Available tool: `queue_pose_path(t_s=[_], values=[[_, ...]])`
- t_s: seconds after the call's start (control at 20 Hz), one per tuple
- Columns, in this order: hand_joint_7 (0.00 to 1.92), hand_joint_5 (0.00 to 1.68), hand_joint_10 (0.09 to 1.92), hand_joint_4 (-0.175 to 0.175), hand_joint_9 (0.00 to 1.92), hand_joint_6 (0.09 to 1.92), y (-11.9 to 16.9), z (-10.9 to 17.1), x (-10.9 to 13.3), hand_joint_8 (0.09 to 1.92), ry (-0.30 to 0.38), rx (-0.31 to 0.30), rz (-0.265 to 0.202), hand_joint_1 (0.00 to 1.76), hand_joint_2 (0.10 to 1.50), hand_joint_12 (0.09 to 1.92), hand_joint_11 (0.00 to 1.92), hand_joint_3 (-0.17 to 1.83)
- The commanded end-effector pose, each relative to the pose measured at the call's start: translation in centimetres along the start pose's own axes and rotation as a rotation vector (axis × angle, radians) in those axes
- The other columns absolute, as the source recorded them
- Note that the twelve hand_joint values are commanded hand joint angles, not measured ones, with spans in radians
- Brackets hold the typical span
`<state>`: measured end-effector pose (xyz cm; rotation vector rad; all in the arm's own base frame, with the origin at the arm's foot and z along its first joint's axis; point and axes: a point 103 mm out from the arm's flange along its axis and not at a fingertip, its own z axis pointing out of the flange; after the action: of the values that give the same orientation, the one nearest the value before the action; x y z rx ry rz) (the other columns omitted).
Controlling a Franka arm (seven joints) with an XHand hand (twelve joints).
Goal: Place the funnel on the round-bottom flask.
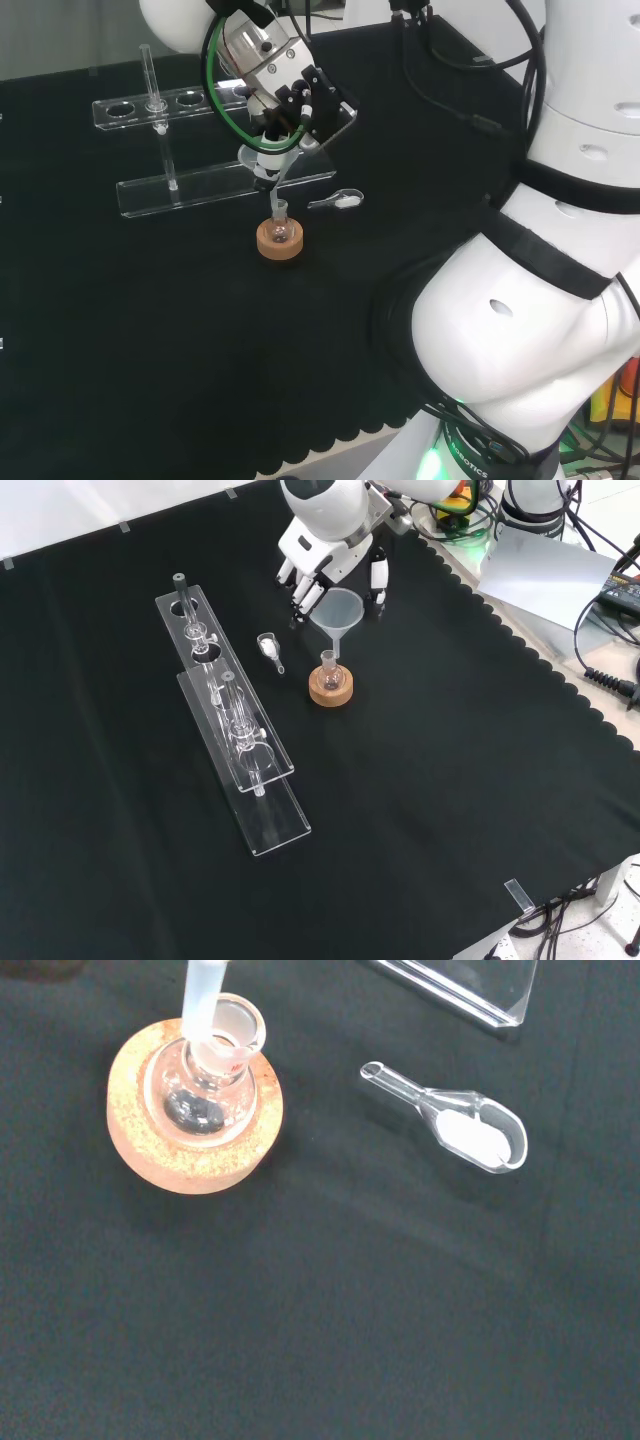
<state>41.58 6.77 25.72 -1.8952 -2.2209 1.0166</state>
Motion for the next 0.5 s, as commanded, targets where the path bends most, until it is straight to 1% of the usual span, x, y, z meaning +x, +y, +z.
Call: queue_pose_path(t_s=[0.05, 0.5], values=[[0.59, 0.49, 0.55, -0.025, 1.01, 0.66, 0.13, 0.11, -0.27, 0.76, -0.002, 0.001, 0.006, 0.66, 0.78, 1.26, 0.53, 0.48], [0.58, 0.49, 0.55, -0.025, 1.01, 0.66, 0.7, 0.53, -0.35, 0.76, 0.002, 0.007, -0.001, 0.66, 0.78, 1.26, 0.53, 0.48]])
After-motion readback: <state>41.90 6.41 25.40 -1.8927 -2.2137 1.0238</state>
